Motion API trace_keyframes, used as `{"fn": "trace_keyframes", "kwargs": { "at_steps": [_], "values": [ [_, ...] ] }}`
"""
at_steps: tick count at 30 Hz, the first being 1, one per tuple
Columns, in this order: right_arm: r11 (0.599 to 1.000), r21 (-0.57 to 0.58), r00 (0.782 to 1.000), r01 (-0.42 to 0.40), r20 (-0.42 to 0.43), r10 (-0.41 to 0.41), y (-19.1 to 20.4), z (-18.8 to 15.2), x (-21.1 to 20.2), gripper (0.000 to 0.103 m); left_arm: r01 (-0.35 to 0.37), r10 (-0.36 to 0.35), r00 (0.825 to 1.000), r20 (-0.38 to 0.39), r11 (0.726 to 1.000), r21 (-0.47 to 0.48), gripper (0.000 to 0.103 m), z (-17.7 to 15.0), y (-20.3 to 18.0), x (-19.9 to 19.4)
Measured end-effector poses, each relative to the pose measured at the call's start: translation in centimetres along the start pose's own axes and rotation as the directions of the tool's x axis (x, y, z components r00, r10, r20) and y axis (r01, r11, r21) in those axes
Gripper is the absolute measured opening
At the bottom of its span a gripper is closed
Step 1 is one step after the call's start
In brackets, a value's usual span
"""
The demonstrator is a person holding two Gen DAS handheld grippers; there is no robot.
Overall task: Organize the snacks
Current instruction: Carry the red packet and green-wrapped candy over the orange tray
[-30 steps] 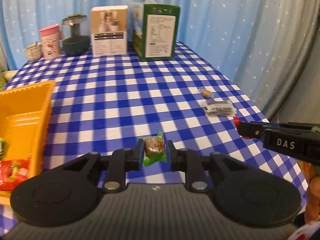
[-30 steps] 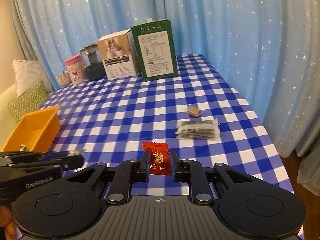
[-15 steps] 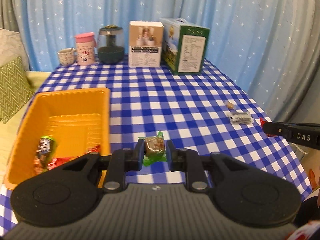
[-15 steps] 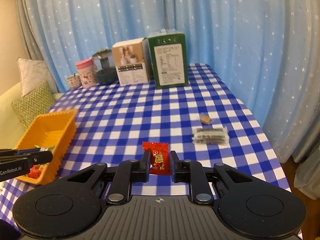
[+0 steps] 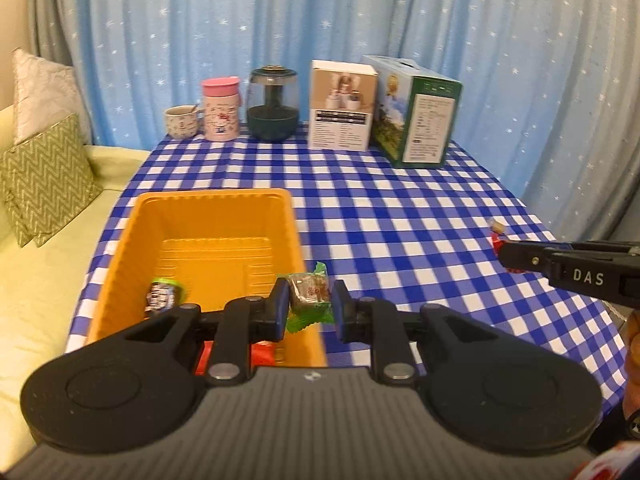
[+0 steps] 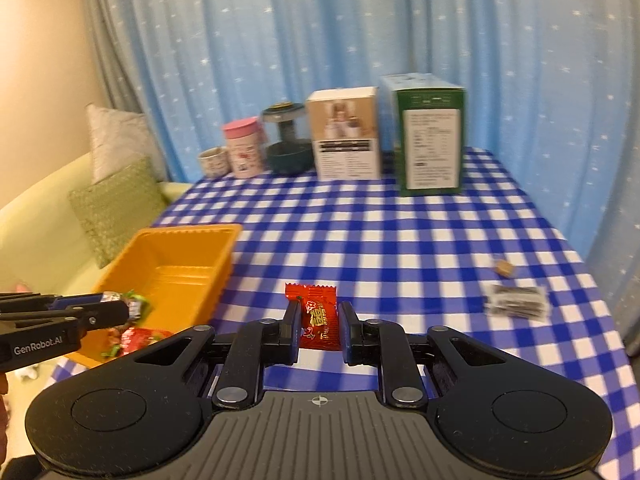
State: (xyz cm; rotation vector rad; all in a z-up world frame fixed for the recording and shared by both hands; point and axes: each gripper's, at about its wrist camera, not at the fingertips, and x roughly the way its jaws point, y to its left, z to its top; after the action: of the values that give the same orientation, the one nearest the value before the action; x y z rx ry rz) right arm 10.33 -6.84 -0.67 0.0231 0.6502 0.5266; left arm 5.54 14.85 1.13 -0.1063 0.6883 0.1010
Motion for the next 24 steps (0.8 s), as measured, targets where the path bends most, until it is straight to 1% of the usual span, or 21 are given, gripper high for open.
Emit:
{"fn": "trace_keyframes", "kwargs": {
  "at_steps": [8, 16, 21, 24],
  "values": [
    [0.995, -0.043, 0.996, -0.09, -0.019, 0.089, 5.0, 1.5, 3.7, 0.02, -0.048, 0.048, 0.999, -0.009, 0.999, -0.019, 0.02, 0.4, 4.6, 0.4],
    [0.983, -0.078, 0.985, -0.166, -0.062, 0.162, 10.1, 2.5, 8.7, 0.02, -0.085, 0.084, 0.996, -0.035, 0.996, -0.027, 0.02, 0.4, 8.8, 1.5],
    [0.978, -0.078, 0.979, -0.193, -0.087, 0.187, 11.9, 2.9, 11.8, 0.02, -0.092, 0.092, 0.995, -0.043, 0.996, -0.013, 0.02, 0.7, 10.4, 2.8],
    [0.976, -0.077, 0.976, -0.201, -0.099, 0.193, 12.5, 3.0, 13.3, 0.02, -0.084, 0.083, 0.996, -0.044, 0.996, -0.013, 0.02, 1.0, 11.1, 3.9]
  ]
}}
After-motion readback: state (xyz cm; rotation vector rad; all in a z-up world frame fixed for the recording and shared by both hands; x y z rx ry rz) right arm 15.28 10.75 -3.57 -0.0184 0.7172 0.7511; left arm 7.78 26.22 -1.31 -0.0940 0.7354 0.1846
